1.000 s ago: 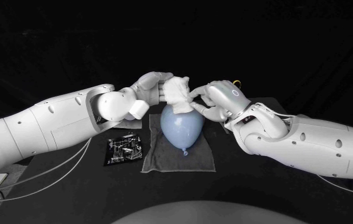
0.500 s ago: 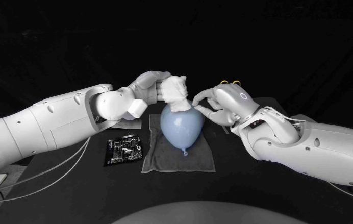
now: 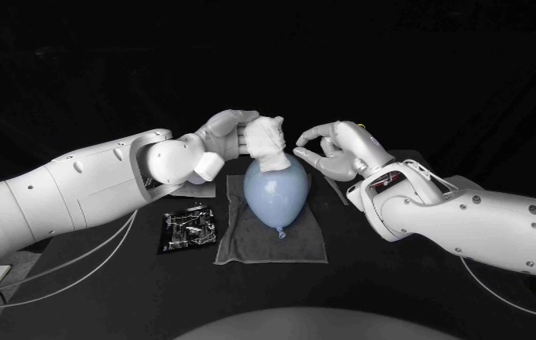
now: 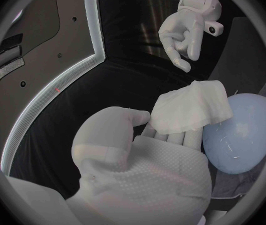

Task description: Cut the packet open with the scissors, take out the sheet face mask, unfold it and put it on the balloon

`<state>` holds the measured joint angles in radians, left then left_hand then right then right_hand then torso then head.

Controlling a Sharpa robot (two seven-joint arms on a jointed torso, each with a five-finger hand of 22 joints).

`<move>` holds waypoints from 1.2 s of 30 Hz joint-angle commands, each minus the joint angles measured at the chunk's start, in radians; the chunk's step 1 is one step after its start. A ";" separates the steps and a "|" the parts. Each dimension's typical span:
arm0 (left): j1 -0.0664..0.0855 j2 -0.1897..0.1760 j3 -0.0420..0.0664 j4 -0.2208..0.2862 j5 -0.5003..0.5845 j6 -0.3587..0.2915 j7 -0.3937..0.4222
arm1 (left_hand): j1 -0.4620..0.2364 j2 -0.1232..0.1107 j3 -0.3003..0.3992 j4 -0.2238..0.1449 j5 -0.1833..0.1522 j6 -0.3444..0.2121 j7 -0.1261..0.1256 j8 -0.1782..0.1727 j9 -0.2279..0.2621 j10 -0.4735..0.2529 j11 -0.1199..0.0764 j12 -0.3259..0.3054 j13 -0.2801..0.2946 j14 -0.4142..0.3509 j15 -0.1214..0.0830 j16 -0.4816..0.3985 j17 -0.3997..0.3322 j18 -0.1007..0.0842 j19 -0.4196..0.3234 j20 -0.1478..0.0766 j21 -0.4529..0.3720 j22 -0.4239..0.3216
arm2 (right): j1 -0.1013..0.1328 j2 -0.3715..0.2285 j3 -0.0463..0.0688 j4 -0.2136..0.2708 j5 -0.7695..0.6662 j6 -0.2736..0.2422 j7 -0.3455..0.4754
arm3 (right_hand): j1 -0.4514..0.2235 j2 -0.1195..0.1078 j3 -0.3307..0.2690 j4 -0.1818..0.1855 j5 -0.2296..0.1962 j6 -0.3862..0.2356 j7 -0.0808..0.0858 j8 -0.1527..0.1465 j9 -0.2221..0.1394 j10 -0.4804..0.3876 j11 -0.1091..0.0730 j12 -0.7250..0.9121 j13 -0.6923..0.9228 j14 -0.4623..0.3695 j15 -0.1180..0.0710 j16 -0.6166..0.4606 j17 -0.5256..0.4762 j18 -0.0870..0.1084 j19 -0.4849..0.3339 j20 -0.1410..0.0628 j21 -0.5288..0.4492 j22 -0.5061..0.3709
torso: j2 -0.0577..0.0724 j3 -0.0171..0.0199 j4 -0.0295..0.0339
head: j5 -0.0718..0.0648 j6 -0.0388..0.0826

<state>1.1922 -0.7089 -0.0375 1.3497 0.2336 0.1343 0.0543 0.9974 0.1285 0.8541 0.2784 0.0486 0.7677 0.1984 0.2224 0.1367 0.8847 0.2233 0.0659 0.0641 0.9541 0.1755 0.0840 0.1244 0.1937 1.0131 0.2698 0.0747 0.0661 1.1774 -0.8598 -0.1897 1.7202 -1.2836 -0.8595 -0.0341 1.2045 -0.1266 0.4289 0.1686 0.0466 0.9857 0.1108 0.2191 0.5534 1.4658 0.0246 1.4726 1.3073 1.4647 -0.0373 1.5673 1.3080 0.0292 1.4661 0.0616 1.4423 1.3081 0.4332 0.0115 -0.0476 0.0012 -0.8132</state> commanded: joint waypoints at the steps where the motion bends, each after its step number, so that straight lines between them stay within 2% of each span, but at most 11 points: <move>1: 0.002 0.002 0.002 0.003 -0.017 0.016 0.021 | 0.010 -0.003 -0.002 -0.005 0.001 -0.007 0.075 0.005 0.001 -0.003 0.000 -0.003 -0.001 0.002 0.002 -0.002 -0.001 -0.008 0.002 0.007 -0.004 -0.001 | 0.010 0.007 0.001 0.007 0.326 0.062 -0.027 | -0.007 -0.002 -0.007 0.009 0.003 0.004 0.003 -0.006 -0.001 0.066 0.009 -0.001 0.215 0.106 0.005 0.003 0.263 0.002 0.055 0.005 -0.004 0.206 | 0.000 -0.0008 -0.0005 | -0.002 -0.002; 4: 0.002 0.004 0.002 0.002 -0.030 0.014 0.026 | 0.010 -0.003 -0.002 -0.006 0.001 -0.006 0.075 0.006 0.001 -0.003 0.000 -0.003 -0.001 0.002 0.002 -0.002 -0.001 -0.008 0.002 0.007 -0.005 -0.001 | 0.023 0.015 0.001 0.018 0.479 0.114 -0.058 | -0.013 -0.006 -0.025 0.023 0.003 0.005 0.004 -0.011 -0.004 0.066 0.009 0.000 0.216 0.106 0.005 0.003 0.263 0.003 0.054 0.007 -0.008 0.204 | -0.001 -0.0010 -0.0006 | -0.003 -0.001; 8: 0.002 0.005 0.002 0.002 -0.048 0.011 0.032 | 0.011 -0.003 -0.001 -0.006 0.000 -0.005 0.074 0.006 0.002 -0.001 -0.001 -0.002 0.000 0.002 0.002 -0.002 -0.001 -0.008 0.002 0.007 -0.005 -0.002 | 0.036 0.020 0.001 0.033 0.611 0.164 -0.105 | -0.021 -0.012 -0.046 0.039 0.003 0.004 0.006 -0.016 -0.007 0.066 0.011 -0.001 0.215 0.106 0.007 0.003 0.263 0.004 0.052 0.009 -0.014 0.202 | -0.001 -0.0010 -0.0005 | -0.005 0.002; 11: 0.002 0.005 0.002 0.003 -0.064 0.007 0.037 | 0.011 -0.004 -0.001 -0.006 0.000 -0.005 0.074 0.007 0.002 0.000 -0.001 -0.001 0.000 0.002 0.002 -0.002 -0.001 -0.008 0.002 0.007 -0.005 -0.002 | 0.048 0.021 0.002 0.050 0.687 0.179 -0.152 | -0.025 -0.014 -0.062 0.050 0.006 0.008 0.005 -0.018 -0.009 0.065 0.011 -0.003 0.214 0.106 0.007 0.003 0.263 0.005 0.051 0.010 -0.018 0.201 | -0.001 -0.0007 -0.0010 | -0.006 0.002; 16: 0.002 0.007 0.001 0.005 -0.088 0.004 0.044 | 0.011 -0.004 -0.001 -0.006 0.000 -0.004 0.074 0.007 0.002 0.001 -0.001 -0.001 0.000 0.002 0.002 -0.002 -0.001 -0.008 0.002 0.007 -0.005 -0.002 | 0.078 0.021 0.004 0.068 0.758 0.176 -0.251 | -0.042 -0.019 -0.111 0.085 0.019 0.042 -0.008 -0.006 -0.005 0.064 0.001 -0.005 0.213 0.106 -0.001 0.003 0.263 0.007 0.050 0.007 -0.024 0.199 | 0.000 -0.0011 -0.0012 | -0.010 0.003; 19: 0.002 0.008 0.001 0.006 -0.099 0.002 0.047 | 0.011 -0.004 -0.001 -0.006 0.000 -0.004 0.074 0.007 0.002 0.001 -0.001 -0.001 0.000 0.001 0.002 -0.002 -0.001 -0.008 0.002 0.007 -0.005 -0.002 | 0.091 0.022 0.004 0.077 0.799 0.170 -0.282 | -0.039 -0.019 -0.122 0.091 0.027 0.052 -0.012 0.000 -0.003 0.064 -0.003 -0.005 0.212 0.106 -0.004 0.003 0.263 0.007 0.051 0.004 -0.024 0.199 | -0.001 -0.0021 -0.0013 | -0.010 0.003; 21: 0.002 0.008 0.001 0.007 -0.105 0.000 0.049 | 0.011 -0.004 -0.001 -0.006 0.001 -0.003 0.073 0.008 0.002 0.002 -0.001 0.000 0.000 0.001 0.002 -0.003 -0.001 -0.008 0.002 0.008 -0.005 -0.002 | 0.097 0.023 0.005 0.084 0.824 0.162 -0.291 | -0.038 -0.019 -0.124 0.091 0.030 0.052 -0.013 0.000 -0.003 0.064 -0.004 -0.006 0.212 0.106 -0.005 0.003 0.263 0.007 0.051 0.004 -0.025 0.198 | 0.000 -0.0012 -0.0007 | -0.011 0.003; 29: 0.002 0.008 0.001 0.012 -0.126 -0.003 0.049 | 0.012 -0.005 -0.001 -0.007 0.000 -0.002 0.073 0.009 0.003 0.004 -0.002 0.000 0.001 0.000 0.002 -0.004 -0.002 -0.008 0.000 0.008 -0.006 -0.002 | 0.105 0.037 0.010 0.079 0.879 0.116 -0.284 | -0.026 -0.021 -0.139 0.094 0.044 0.038 -0.010 -0.007 -0.005 0.058 -0.002 -0.020 0.205 0.106 -0.005 0.003 0.263 0.011 0.044 0.001 -0.045 0.190 | 0.000 -0.0004 -0.0004 | -0.010 0.002; 36: 0.002 0.010 0.001 0.015 -0.133 -0.004 0.049 | 0.012 -0.005 0.000 -0.007 0.000 -0.001 0.073 0.009 0.003 0.005 -0.002 0.001 0.001 0.000 0.002 -0.004 -0.002 -0.008 -0.001 0.008 -0.006 -0.002 | 0.109 0.066 0.012 0.052 0.887 0.123 -0.298 | -0.015 -0.022 -0.146 0.091 0.047 0.034 -0.008 -0.008 -0.005 0.054 -0.001 -0.028 0.200 0.106 -0.004 0.003 0.263 0.012 0.042 0.002 -0.050 0.188 | 0.000 -0.0009 -0.0005 | -0.009 0.000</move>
<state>1.1923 -0.7017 -0.0378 1.3619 0.1168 0.1300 0.0857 1.0013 0.1245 0.8539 0.2786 0.0486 0.7677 0.1984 0.2261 0.1385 0.8848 0.2233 0.0659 0.0642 0.9541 0.1755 0.0839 0.1243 0.1931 1.0130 0.2699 0.0747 0.0654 1.2853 -0.7979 -0.1790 1.7751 -0.4208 -0.7345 -0.3155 1.1783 -0.1463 0.2882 0.2593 0.0891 1.0293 0.1033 0.2128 0.5498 1.4666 0.0250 1.4496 1.3074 1.4665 -0.0393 1.5670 1.3081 0.0290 1.4641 0.0633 1.3952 1.3081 0.4330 0.0109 -0.0481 -0.0081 -0.8125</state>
